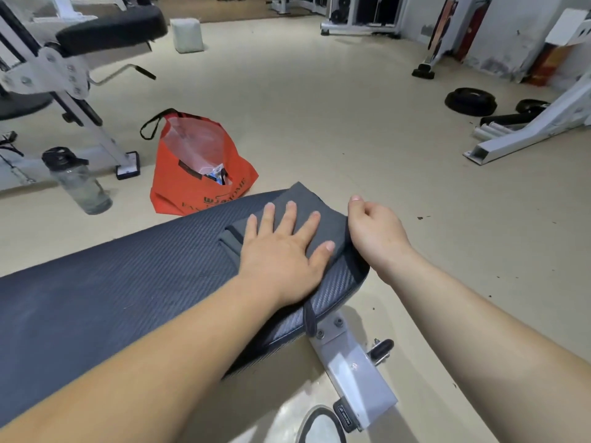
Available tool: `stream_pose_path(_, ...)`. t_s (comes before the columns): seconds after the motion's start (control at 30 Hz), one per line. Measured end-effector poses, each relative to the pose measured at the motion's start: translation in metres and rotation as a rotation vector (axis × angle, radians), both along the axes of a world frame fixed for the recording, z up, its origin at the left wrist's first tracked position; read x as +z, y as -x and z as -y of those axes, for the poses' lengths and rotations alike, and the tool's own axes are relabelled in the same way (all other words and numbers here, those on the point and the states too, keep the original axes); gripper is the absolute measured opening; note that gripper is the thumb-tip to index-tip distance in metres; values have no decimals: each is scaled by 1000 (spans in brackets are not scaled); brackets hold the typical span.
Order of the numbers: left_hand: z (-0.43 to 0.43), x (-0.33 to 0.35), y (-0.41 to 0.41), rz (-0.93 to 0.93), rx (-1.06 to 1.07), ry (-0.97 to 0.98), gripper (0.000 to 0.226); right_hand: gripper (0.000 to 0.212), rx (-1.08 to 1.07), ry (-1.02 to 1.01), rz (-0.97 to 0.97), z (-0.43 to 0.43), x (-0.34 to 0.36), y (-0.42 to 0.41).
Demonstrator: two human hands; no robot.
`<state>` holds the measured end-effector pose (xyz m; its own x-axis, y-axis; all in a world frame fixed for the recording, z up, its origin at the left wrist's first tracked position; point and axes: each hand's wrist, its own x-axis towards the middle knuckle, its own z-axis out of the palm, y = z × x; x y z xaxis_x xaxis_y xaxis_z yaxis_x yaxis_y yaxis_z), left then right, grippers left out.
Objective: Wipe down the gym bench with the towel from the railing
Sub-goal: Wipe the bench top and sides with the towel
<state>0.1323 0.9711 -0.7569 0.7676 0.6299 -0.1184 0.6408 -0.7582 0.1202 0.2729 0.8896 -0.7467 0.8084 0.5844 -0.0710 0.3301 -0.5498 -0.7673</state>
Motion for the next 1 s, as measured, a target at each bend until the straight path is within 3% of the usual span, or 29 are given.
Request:
stream_pose_path(0.1,28,3,32,37,-194,-13,71,51,29,40,31,-6,0,4)
stream_pose_path(0.2,-5,8,49,-1,-303,-39,73,51,55,68,75,-9,2,7)
stream_pose_path(0.37,-91,7,32,-123,92,-7,72,46,103,73,113,-9,4,15)
stream_pose_path(0.47,-69,-1,34,-74,146,-15,72,37,128,92,133,-14,1,16)
stream_pose_path(0.6,10,2,78,21,-111,-40,70,38,162,111,210,-26,0,24)
stream_pose_path(0.7,10,6,113,7,-295,-10,69,37,224,92,247,-32,3,35)
stream_pose_path(0.77,-27,5,121,-9,-227,-1,73,35,266,82,274,-34,7,42)
stream_pose_path(0.9,-72,2,128,-47,167,0,73,30,355,101,304,-37,12,56)
stream_pose_path(1.0,-21,-1,141,-18,135,-27,70,29,409,70,335,-47,16,68)
